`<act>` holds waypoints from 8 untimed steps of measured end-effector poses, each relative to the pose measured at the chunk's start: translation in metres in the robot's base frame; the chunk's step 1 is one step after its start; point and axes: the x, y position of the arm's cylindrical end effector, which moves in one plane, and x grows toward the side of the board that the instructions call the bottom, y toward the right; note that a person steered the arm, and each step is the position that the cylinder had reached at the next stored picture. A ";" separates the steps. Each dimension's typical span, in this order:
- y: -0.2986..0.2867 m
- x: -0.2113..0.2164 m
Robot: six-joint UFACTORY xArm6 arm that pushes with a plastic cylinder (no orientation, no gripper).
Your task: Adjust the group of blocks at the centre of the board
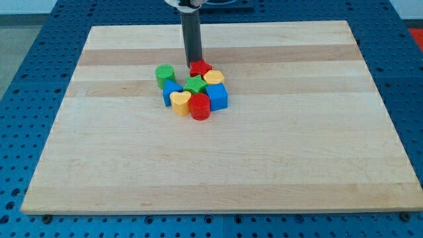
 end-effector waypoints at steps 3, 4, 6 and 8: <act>-0.052 -0.015; -0.091 -0.014; -0.090 0.018; -0.077 0.027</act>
